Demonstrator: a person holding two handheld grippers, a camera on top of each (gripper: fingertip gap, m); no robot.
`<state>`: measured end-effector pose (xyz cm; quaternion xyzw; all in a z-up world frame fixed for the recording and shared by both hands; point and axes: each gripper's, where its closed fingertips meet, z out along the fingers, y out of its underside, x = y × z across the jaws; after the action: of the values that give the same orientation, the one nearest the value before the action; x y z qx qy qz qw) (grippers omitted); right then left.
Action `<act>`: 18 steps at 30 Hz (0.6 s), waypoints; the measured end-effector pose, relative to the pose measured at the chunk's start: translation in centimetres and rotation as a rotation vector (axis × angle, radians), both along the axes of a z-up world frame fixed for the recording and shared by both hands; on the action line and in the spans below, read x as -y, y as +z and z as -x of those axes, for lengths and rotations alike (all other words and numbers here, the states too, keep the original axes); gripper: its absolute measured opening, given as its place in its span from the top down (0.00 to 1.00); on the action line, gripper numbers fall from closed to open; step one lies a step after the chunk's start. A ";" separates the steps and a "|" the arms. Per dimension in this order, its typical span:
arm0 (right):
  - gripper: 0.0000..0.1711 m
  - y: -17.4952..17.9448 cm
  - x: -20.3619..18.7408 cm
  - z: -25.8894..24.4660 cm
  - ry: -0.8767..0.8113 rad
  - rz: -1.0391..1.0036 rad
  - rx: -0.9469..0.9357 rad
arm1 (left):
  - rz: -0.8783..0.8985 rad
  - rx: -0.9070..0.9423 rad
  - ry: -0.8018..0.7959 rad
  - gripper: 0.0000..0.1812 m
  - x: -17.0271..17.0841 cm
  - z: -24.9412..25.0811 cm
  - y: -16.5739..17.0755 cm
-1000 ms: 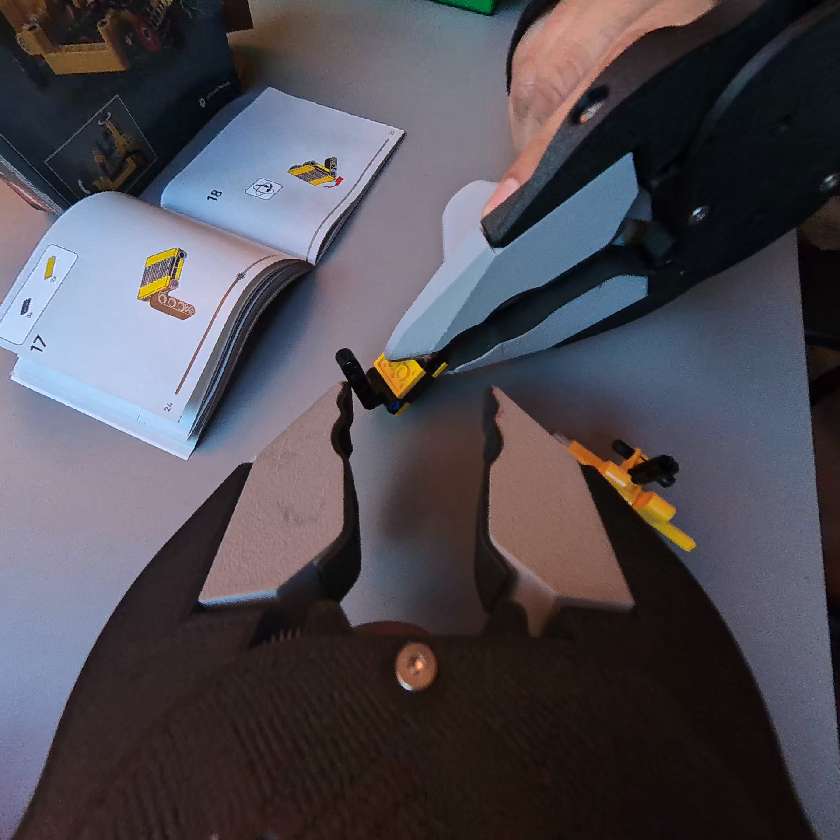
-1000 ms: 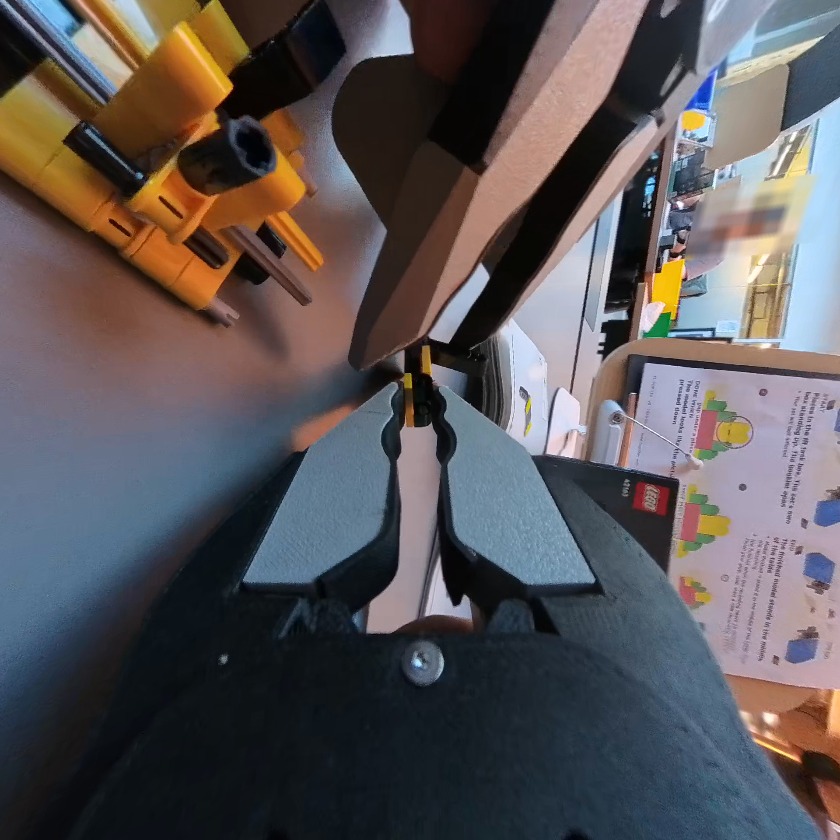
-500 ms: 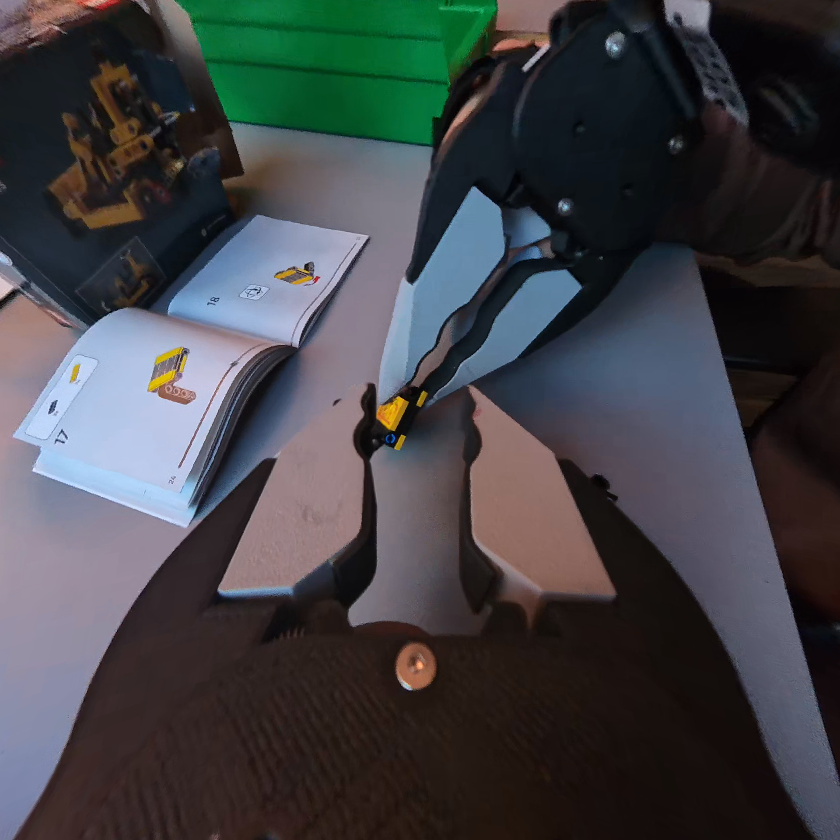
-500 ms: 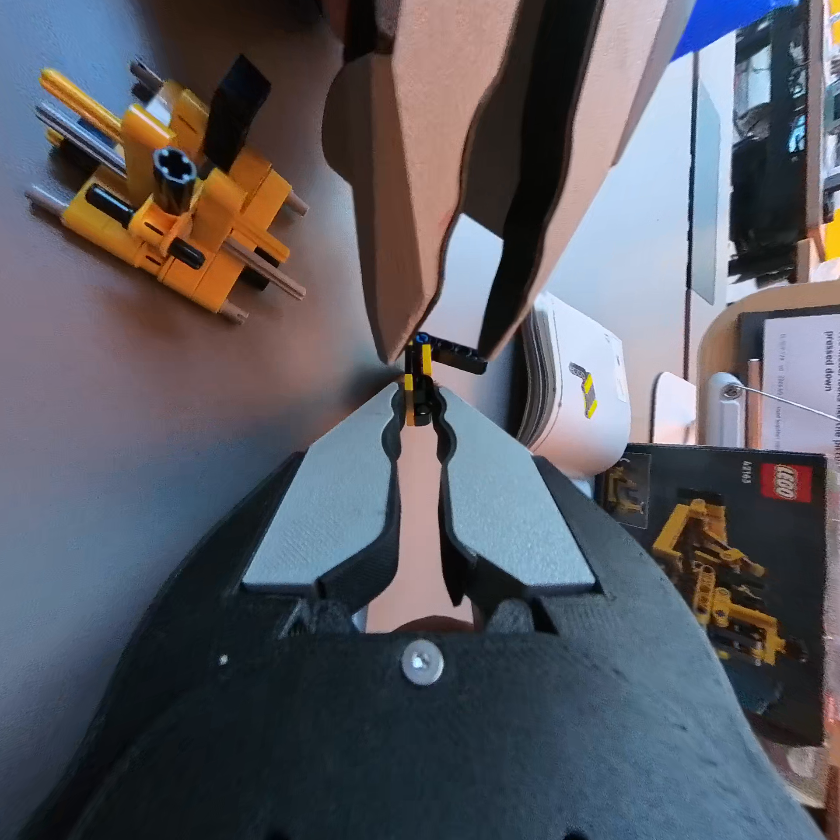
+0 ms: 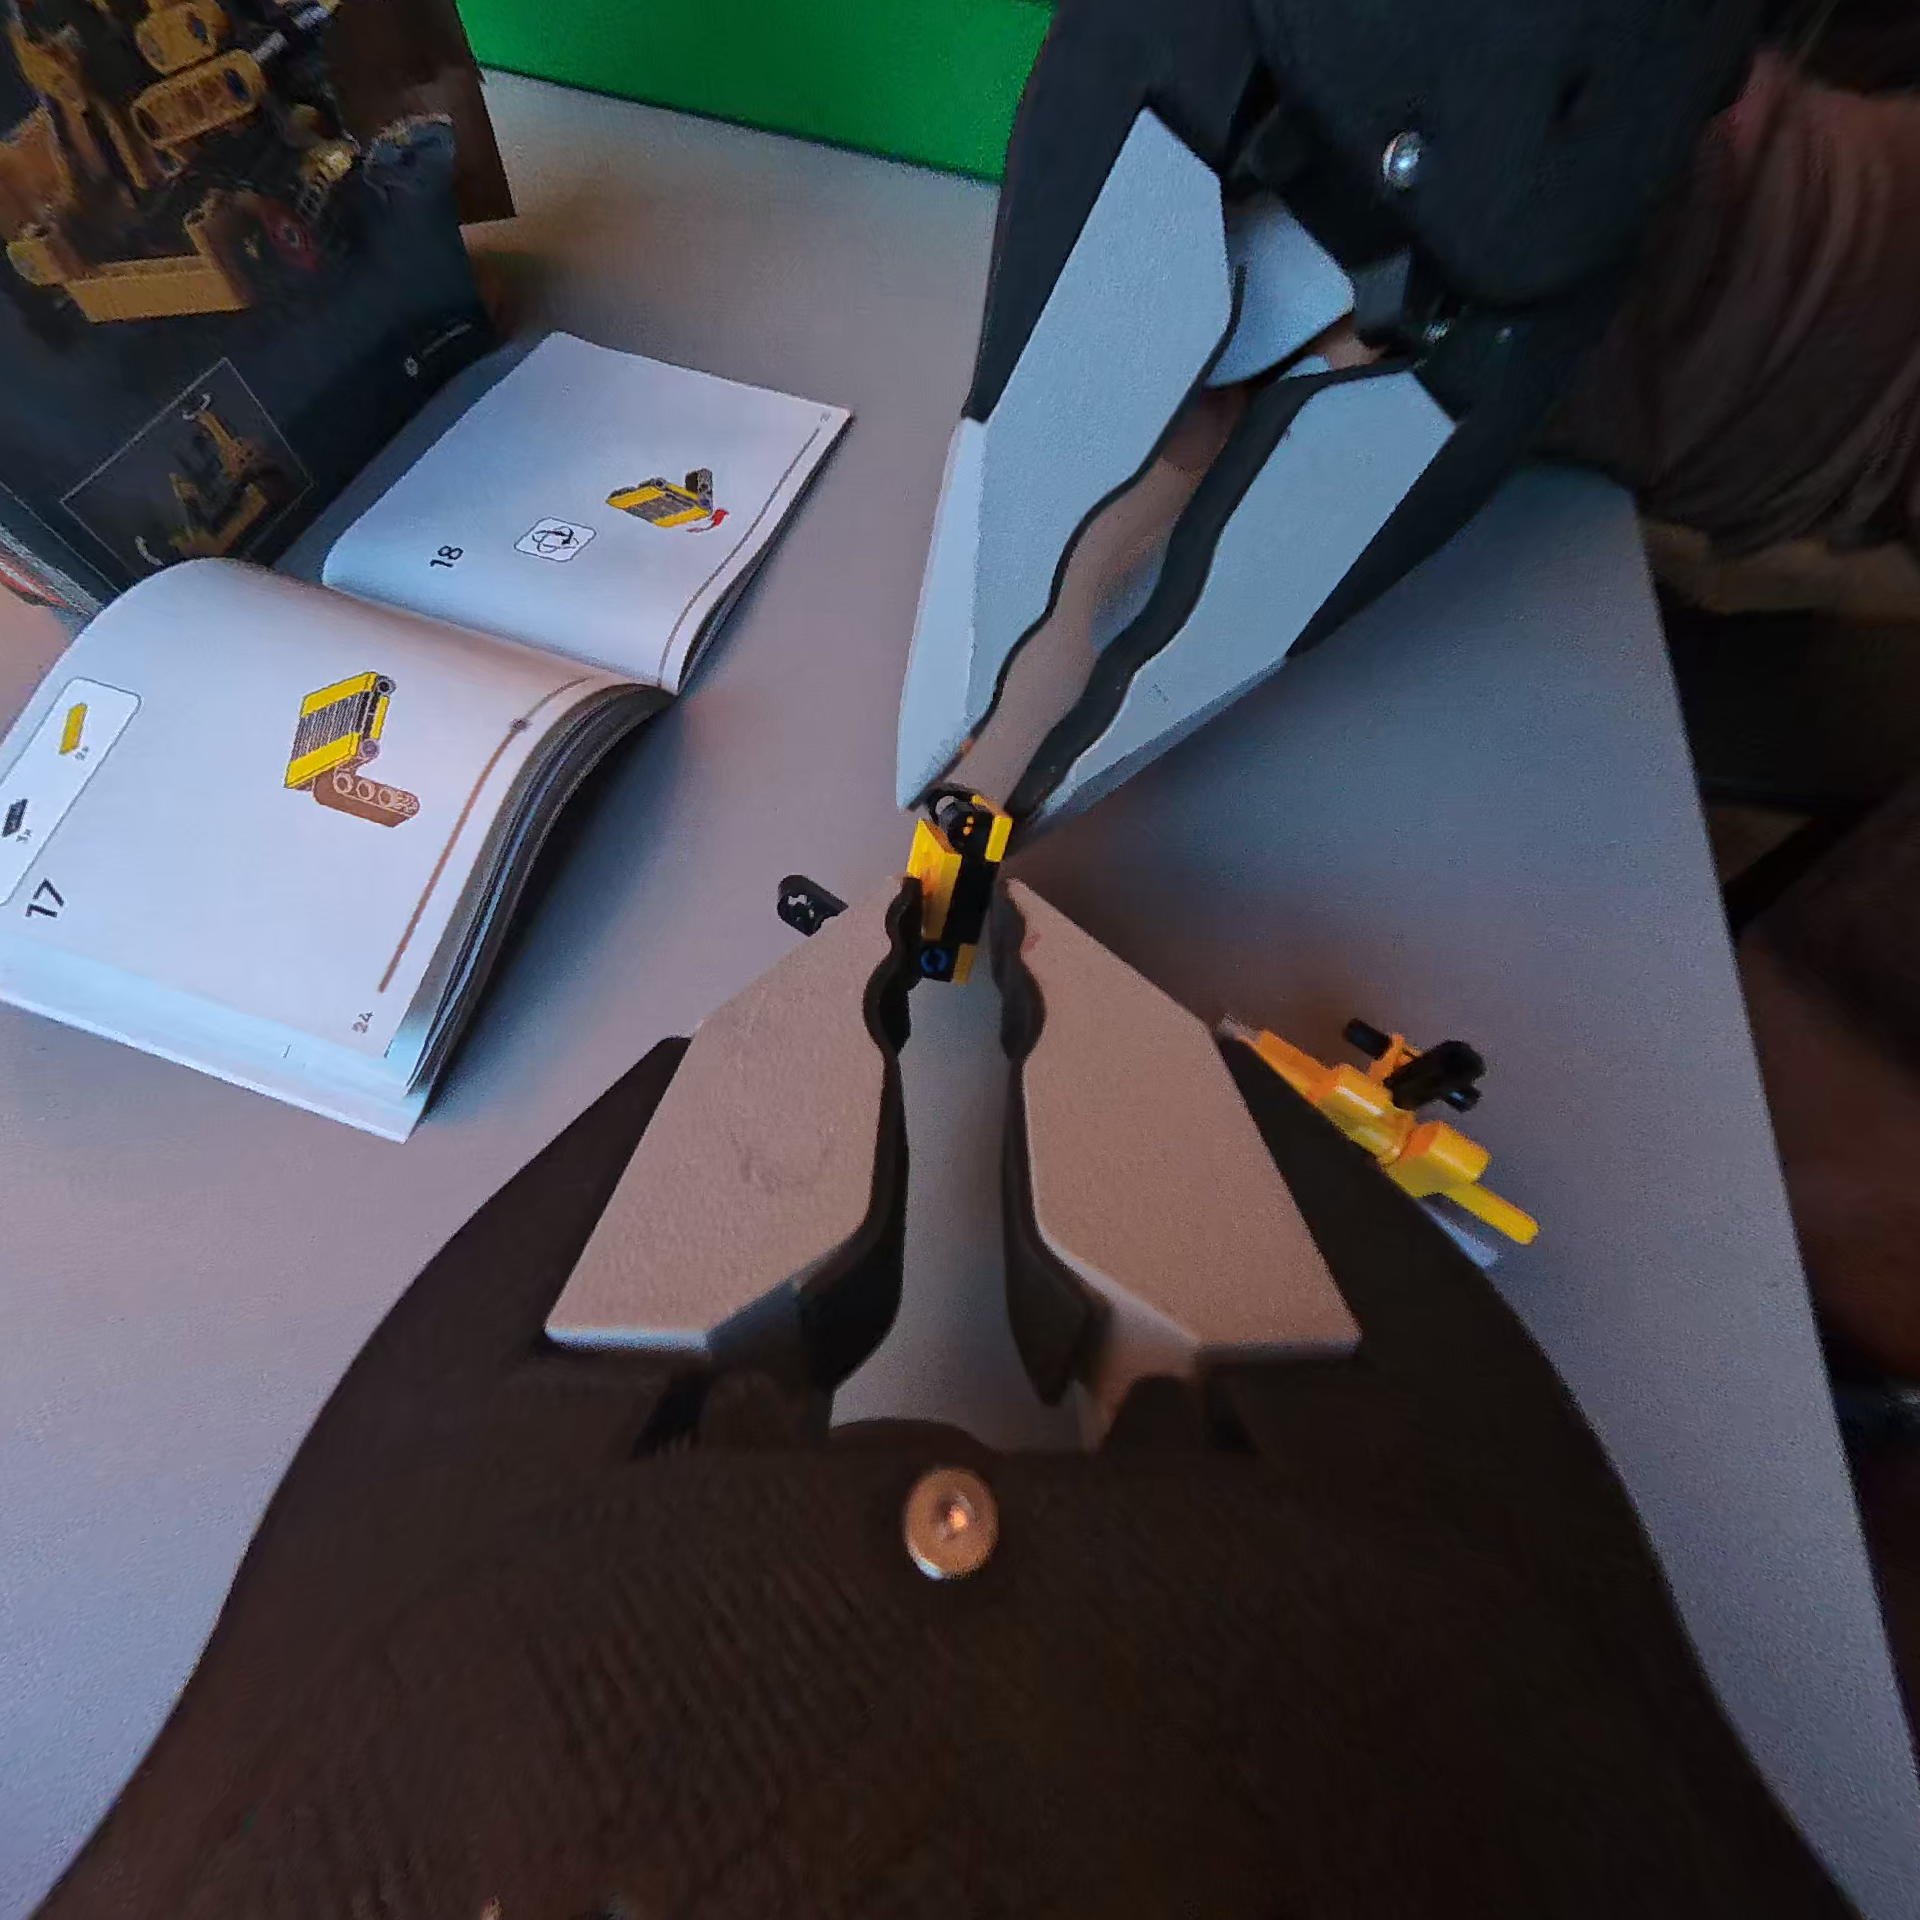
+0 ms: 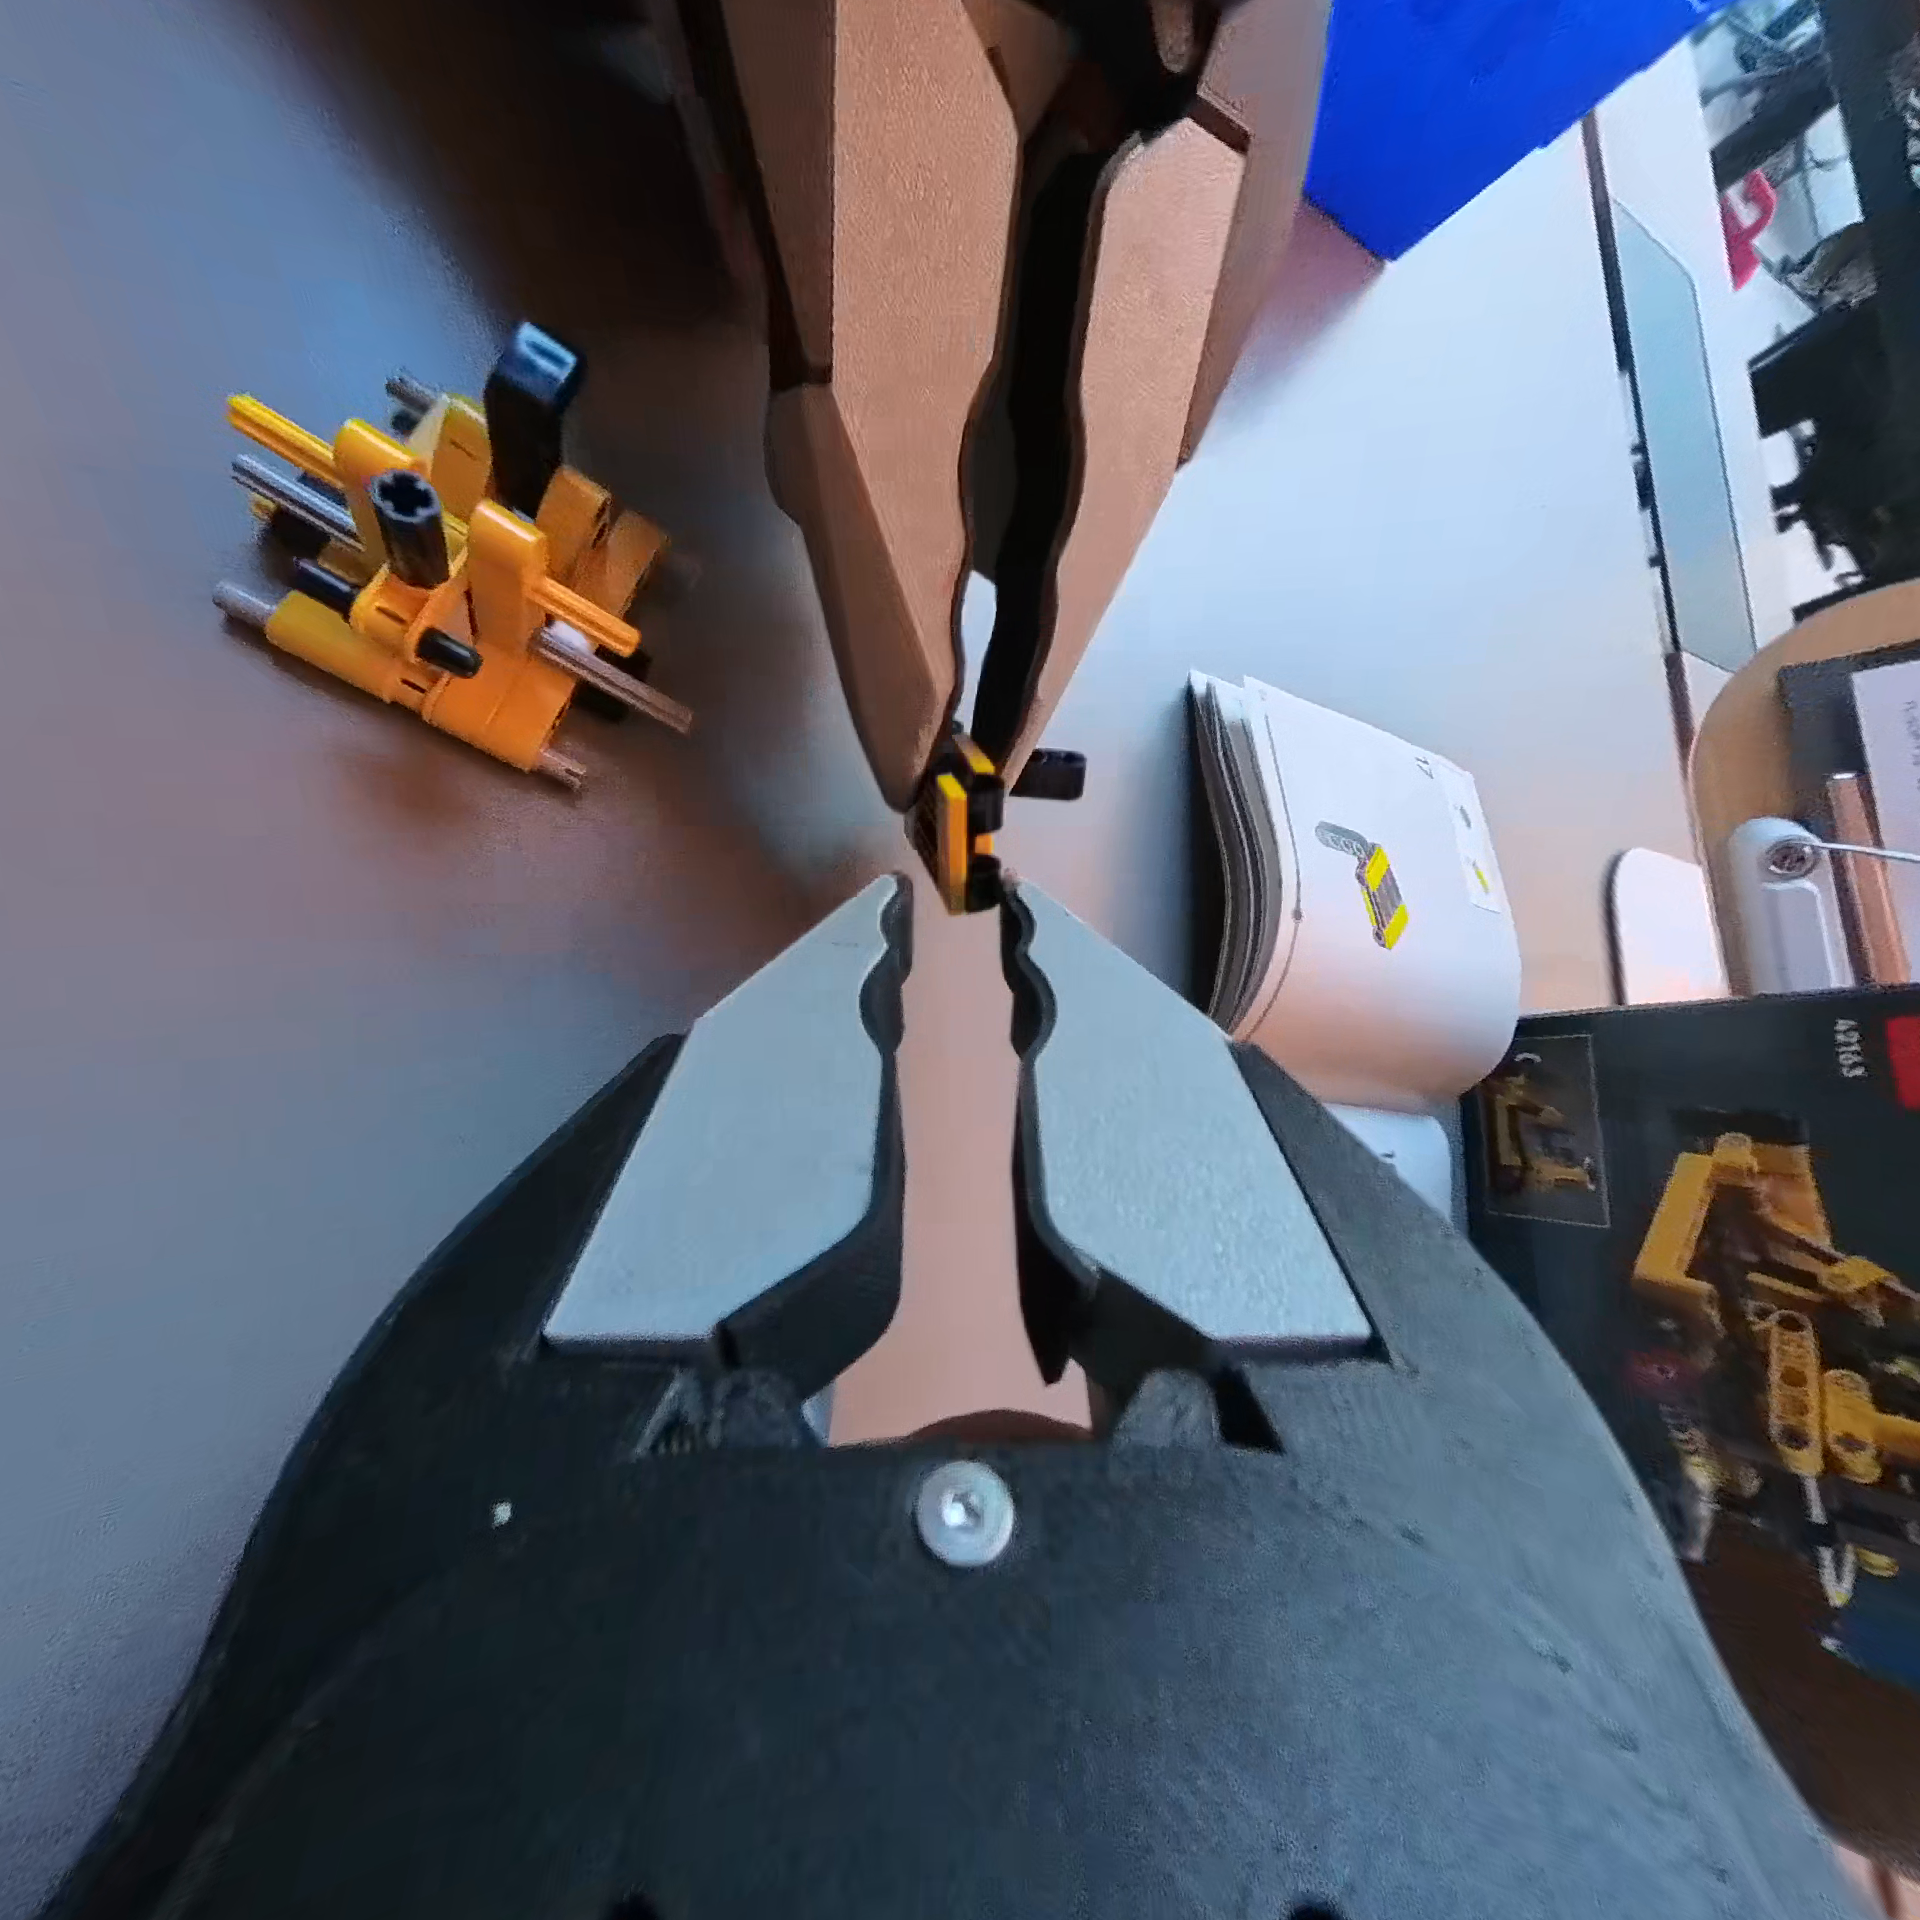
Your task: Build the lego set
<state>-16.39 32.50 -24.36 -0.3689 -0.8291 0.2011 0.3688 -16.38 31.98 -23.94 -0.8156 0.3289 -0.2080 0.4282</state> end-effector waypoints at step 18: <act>0.95 1.0 0.6 -0.1 0.001 0.316 -0.014 | 0.108 0.124 -0.010 0.95 0.6 -0.1 0.2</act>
<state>-16.25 31.91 -23.32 -0.4205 -0.7846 0.3320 0.3119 -16.31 31.41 -23.74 -0.8214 0.2941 -0.2777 0.4020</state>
